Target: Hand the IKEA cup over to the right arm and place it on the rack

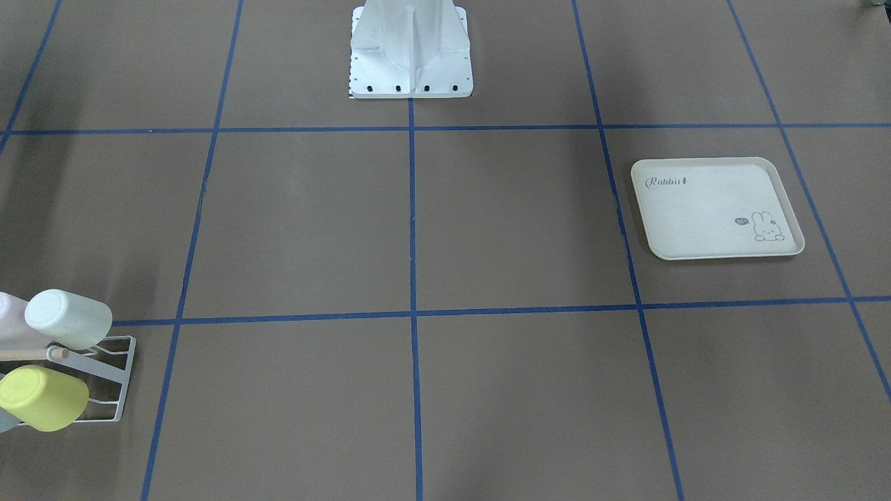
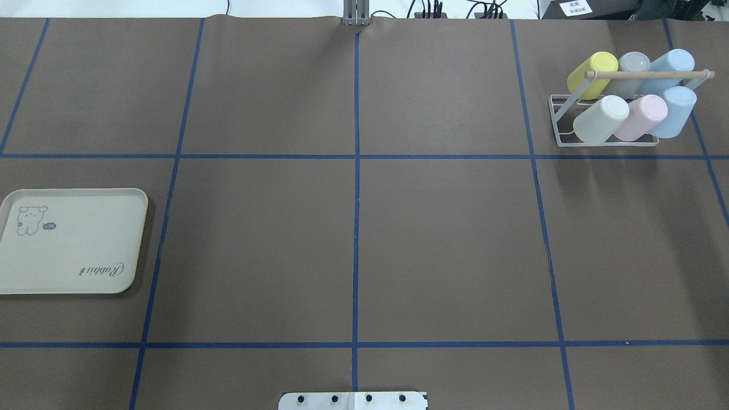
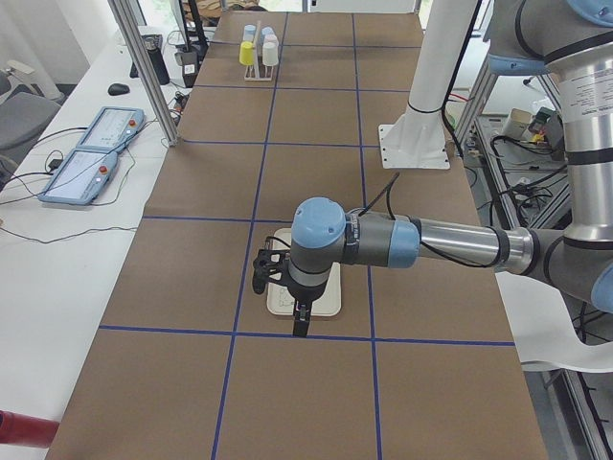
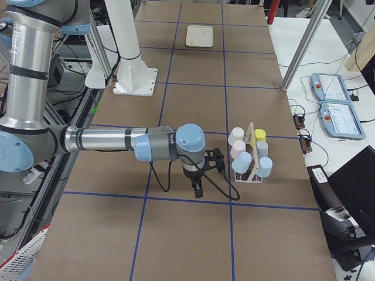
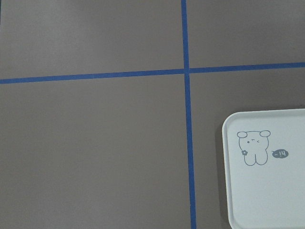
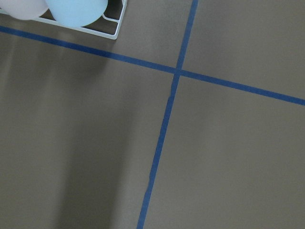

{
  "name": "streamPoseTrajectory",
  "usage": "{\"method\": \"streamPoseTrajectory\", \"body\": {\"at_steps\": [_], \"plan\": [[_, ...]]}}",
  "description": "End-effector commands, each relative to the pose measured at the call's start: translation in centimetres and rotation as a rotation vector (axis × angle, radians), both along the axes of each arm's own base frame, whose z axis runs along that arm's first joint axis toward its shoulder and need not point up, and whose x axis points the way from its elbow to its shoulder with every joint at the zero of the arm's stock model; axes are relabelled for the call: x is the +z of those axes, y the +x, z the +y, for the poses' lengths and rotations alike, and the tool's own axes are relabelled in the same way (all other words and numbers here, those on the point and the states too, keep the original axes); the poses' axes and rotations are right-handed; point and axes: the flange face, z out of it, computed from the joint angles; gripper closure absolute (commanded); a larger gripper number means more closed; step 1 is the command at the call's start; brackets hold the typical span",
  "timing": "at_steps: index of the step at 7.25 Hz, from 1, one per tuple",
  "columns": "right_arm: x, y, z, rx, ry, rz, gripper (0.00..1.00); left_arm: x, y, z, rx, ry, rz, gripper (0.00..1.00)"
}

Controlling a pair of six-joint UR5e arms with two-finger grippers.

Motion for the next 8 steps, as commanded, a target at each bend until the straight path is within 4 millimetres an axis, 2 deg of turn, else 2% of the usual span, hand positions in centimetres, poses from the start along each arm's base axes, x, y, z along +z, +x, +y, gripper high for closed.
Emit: {"method": "streamPoseTrajectory", "body": {"at_steps": [1,3,4,8], "plan": [[1.9,0.2,2.6,0.007,-0.049,-0.012,0.00,1.4,0.2,0.9,0.049,-0.021,0.002,0.00],[3.3,0.2,3.4,0.008,-0.083,-0.012,0.00,1.4,0.1,0.8,0.050,-0.014,-0.006,0.00],[3.2,0.2,3.3,0.011,-0.084,-0.011,0.00,0.9,0.1,0.6,0.049,0.004,-0.008,0.00],[2.6,0.2,2.9,0.042,-0.098,-0.015,0.00,0.9,0.1,0.7,0.053,0.009,-0.007,0.00]]}}
